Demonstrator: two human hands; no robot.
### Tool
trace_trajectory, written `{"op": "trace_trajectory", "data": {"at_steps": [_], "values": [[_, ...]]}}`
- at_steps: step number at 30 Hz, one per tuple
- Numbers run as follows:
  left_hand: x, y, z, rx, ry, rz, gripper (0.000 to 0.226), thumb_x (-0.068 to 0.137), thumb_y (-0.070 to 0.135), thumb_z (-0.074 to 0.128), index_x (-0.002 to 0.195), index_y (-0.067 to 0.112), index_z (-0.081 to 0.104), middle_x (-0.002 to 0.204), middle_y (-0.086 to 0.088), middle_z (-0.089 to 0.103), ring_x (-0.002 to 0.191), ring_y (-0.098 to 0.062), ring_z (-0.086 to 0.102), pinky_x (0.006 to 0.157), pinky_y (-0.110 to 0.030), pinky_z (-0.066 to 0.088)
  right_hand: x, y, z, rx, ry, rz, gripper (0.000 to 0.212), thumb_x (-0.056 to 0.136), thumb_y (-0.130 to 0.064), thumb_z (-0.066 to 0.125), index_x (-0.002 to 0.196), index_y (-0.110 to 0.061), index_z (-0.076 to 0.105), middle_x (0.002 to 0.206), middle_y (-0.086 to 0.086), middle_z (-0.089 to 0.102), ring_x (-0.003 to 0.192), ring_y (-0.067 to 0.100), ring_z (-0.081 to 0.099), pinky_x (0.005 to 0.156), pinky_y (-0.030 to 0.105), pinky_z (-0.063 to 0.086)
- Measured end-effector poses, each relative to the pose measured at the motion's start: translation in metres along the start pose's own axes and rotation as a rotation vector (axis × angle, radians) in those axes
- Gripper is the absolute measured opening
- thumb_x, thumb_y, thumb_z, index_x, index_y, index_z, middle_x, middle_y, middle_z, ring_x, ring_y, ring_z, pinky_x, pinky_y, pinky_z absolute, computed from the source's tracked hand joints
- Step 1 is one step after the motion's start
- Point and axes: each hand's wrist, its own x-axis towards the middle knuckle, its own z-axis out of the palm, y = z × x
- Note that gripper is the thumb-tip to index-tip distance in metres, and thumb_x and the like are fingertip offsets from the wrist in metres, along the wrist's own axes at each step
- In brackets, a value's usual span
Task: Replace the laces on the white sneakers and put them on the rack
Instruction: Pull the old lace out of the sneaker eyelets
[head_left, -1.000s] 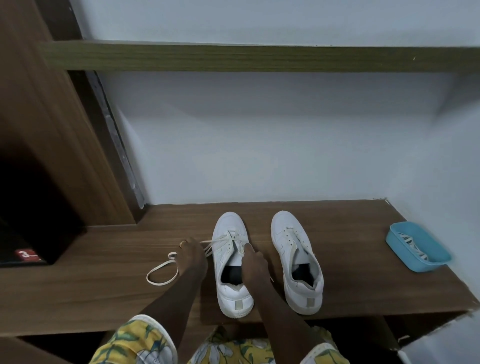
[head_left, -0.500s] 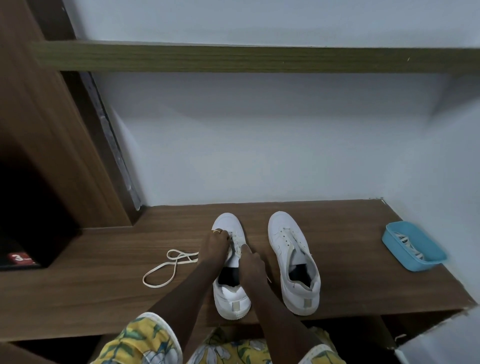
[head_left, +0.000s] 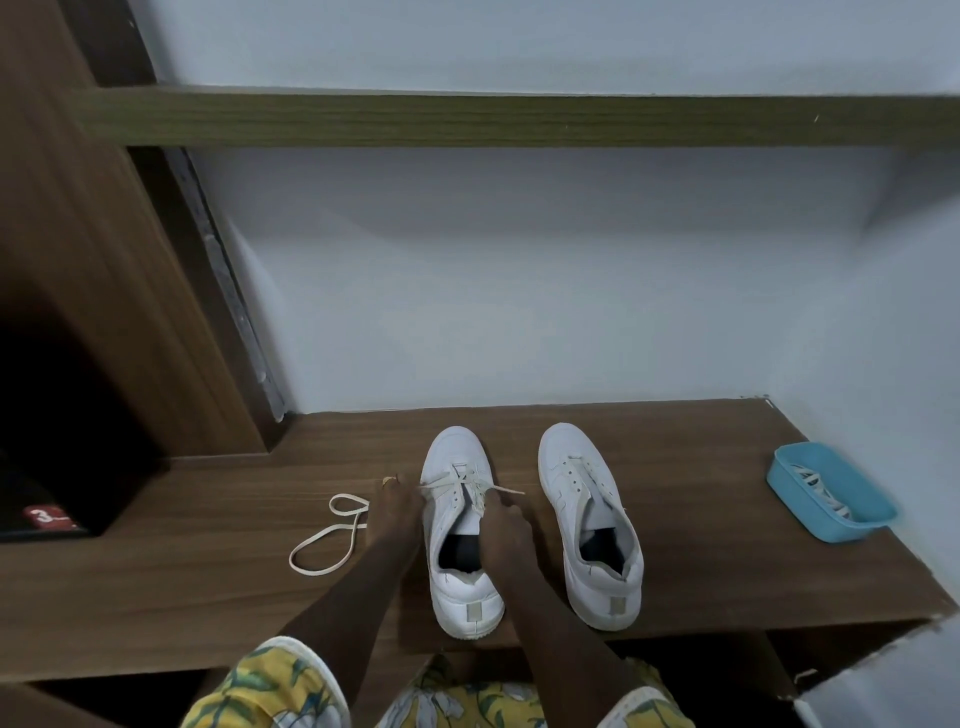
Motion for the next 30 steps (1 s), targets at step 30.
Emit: {"op": "trace_trajectory", "data": {"at_steps": [30], "values": [[0.012,0.046,0.000,-0.009,0.012,0.093,0.028,0.100,0.023,0.032,0.118,0.015,0.052,0.120,-0.003,0.054,0.113,-0.024,0.051,0.095,-0.032,0.035,0.001,0.002,0.001,0.005,0.000,-0.020,0.039,0.100,-0.011,0.034,0.140,-0.013,0.034,0.124,0.017,0.054,0.113,0.030,0.057,0.092,0.034,0.046]]}}
